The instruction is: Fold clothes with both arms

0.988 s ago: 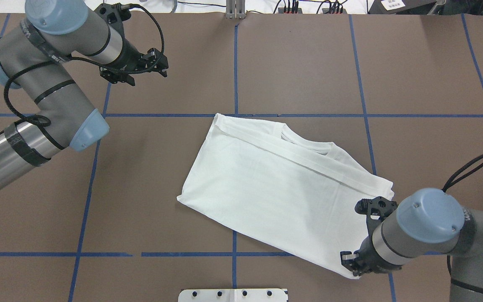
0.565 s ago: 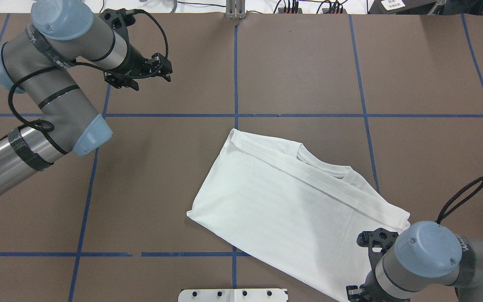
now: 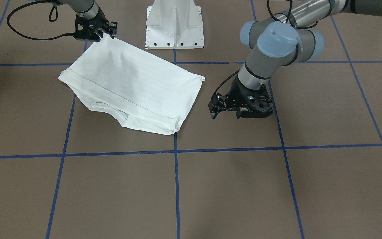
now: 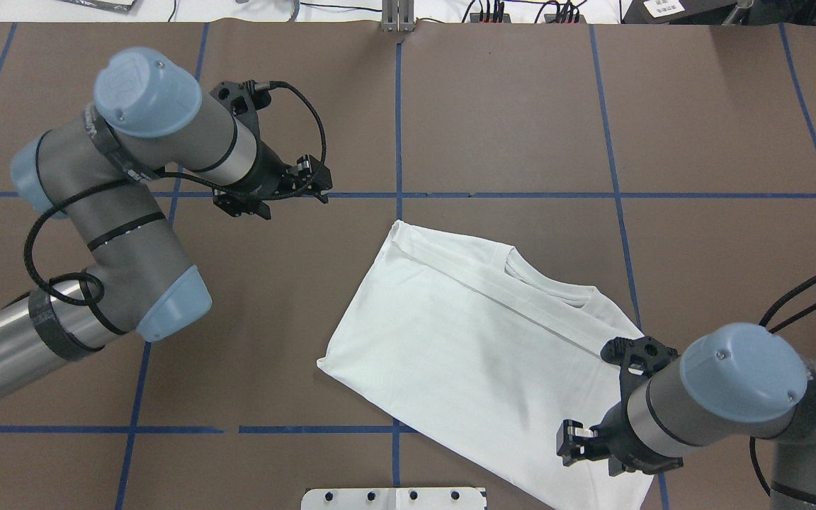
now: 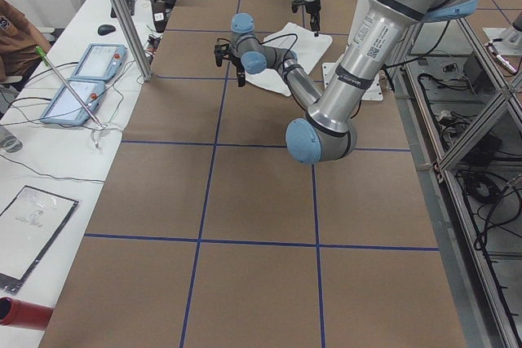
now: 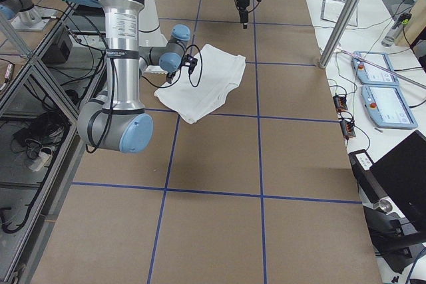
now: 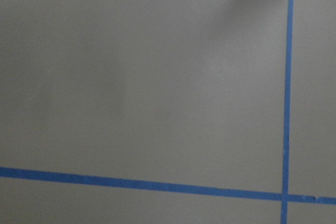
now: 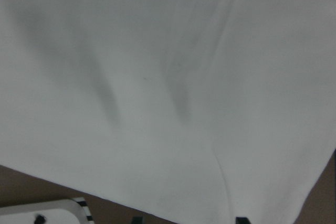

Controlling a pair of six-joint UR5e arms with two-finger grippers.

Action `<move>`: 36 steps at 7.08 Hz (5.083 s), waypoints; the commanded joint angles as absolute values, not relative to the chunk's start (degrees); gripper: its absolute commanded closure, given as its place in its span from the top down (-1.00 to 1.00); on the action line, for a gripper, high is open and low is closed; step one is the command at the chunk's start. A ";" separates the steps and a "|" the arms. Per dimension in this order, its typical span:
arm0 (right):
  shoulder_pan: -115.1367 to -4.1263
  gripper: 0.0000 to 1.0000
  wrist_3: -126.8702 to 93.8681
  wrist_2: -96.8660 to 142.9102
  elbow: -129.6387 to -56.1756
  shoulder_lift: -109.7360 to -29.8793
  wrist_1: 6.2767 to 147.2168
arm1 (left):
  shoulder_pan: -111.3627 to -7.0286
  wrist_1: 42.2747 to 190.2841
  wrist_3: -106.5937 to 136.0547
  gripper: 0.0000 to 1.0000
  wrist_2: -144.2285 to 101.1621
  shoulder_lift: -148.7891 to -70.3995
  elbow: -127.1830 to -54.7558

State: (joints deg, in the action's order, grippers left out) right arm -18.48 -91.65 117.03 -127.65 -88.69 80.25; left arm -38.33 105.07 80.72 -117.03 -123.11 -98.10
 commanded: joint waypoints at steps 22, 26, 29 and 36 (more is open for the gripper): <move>-39.29 1.00 -84.29 116.63 -128.32 -84.29 80.16 | -38.99 115.39 90.31 -1.00 -107.32 -133.84 -75.63; -39.11 1.00 -84.29 115.58 -127.62 -83.85 80.16 | -44.30 127.50 79.64 -1.00 -103.90 -143.15 -57.34; -38.94 1.00 -84.29 114.00 -127.09 -83.76 80.16 | -44.03 139.02 79.63 -1.00 -98.81 -147.39 -45.99; -38.76 1.00 -68.01 111.18 -118.84 -74.12 85.47 | -47.72 132.39 74.54 1.00 -108.80 -134.79 -65.23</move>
State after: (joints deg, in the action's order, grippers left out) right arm -38.62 -75.29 111.20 -120.66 -76.93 82.01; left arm -47.27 135.75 75.29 -106.05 -140.15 -57.09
